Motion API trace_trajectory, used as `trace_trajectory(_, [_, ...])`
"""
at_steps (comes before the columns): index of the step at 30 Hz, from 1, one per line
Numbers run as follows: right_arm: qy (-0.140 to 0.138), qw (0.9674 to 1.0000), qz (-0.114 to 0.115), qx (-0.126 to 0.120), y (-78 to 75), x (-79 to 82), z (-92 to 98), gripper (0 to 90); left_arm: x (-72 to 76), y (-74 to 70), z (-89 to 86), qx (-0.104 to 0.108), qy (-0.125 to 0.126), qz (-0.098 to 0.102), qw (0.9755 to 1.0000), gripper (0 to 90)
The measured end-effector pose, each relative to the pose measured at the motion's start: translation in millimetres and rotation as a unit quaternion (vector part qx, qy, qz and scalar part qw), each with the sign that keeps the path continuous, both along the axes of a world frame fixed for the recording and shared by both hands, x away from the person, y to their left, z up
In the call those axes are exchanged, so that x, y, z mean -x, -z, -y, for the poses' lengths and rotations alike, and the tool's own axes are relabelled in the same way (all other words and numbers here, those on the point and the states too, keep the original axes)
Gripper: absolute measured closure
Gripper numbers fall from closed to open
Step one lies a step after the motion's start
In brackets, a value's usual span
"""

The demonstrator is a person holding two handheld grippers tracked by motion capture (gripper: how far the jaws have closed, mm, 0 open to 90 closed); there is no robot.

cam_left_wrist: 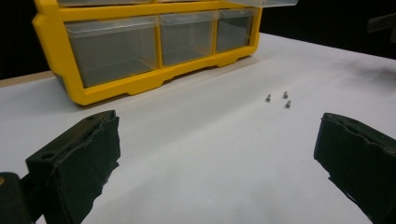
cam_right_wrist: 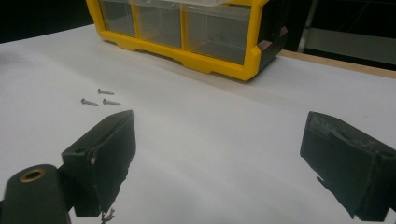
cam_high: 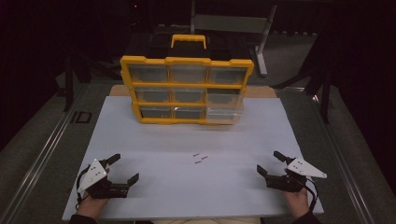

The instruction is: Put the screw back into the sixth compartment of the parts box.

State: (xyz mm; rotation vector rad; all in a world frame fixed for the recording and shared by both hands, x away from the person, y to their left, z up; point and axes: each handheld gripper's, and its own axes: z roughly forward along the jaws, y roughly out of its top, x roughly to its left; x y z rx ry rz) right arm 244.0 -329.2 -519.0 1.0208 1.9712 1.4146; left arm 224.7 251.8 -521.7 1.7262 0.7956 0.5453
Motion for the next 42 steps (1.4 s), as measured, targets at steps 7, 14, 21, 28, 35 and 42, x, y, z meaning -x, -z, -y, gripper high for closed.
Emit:
trace_trajectory(7, [-0.003,1.0000,0.008,-0.004,-0.7,0.7,1.2,10.3,-0.2,-2.0,1.7,0.002,-0.005,0.001,1.0000,1.0])
trace_trajectory(14, [-0.006,0.9999,0.011,-0.004,-1.8,1.4,1.2,10.3,0.1,-7.8,1.9,0.032,-0.020,0.002,0.9993,1.0])
trace_trajectory(21, [-0.008,0.9998,0.017,-0.002,-3.2,1.8,-0.4,10.3,3.0,-25.9,10.6,0.035,-0.009,-0.009,0.9993,1.0])
trace_trajectory(28, [-0.006,0.9998,0.020,-0.005,-3.9,1.5,-1.0,10.3,-2.2,-48.5,21.5,0.034,0.009,-0.044,0.9984,0.9])
trace_trajectory(35, [-0.011,0.9997,0.021,-0.006,-4.4,0.6,-1.5,10.4,-16.7,-60.6,34.0,0.029,0.044,-0.057,0.9970,1.0])
trace_trajectory(42, [-0.013,0.9997,0.020,-0.009,-4.4,0.2,-2.2,10.4,-35.1,-70.8,47.4,0.022,0.070,-0.067,0.9950,1.4])
